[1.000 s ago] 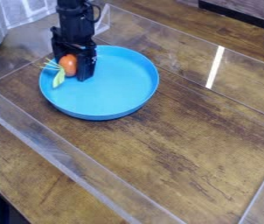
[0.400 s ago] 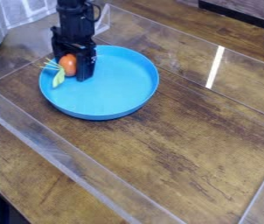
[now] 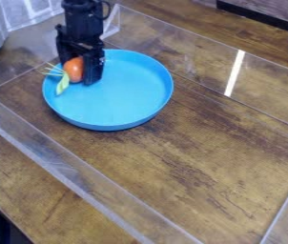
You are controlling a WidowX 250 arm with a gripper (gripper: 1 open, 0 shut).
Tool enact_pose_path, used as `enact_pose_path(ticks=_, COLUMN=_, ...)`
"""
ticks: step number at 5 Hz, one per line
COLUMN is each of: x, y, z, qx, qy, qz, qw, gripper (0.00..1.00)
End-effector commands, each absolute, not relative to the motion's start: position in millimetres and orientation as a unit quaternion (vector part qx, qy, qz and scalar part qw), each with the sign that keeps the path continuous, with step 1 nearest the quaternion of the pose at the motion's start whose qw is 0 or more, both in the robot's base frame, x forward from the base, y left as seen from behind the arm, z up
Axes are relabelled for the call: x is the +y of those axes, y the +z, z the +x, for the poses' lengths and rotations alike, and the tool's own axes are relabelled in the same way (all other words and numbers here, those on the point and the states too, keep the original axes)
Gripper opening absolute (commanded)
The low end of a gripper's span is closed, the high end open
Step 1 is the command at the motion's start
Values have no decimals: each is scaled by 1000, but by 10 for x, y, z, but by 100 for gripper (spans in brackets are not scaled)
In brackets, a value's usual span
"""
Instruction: Put the carrot in the blue tray
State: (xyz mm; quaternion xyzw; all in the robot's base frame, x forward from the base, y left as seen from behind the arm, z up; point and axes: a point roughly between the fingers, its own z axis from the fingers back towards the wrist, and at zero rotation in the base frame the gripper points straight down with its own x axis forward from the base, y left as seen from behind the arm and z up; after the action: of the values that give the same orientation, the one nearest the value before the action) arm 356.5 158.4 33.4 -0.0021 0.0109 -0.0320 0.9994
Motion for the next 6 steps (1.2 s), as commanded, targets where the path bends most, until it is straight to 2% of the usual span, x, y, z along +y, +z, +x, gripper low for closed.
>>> enact_pose_path(ticks=1, x=1753, y=804, z=3631, qx=-43, qy=-19, qz=24, qw=999, gripper=100)
enact_pose_path(ticks=4, x=1773, y=915, z=3652, qx=-48, qy=-19, qz=23, qw=998, gripper=100)
enact_pose_path(ticks=6, x=1796, y=843, z=3689, qx=-48, qy=-21, qz=21, qw=998, gripper=100)
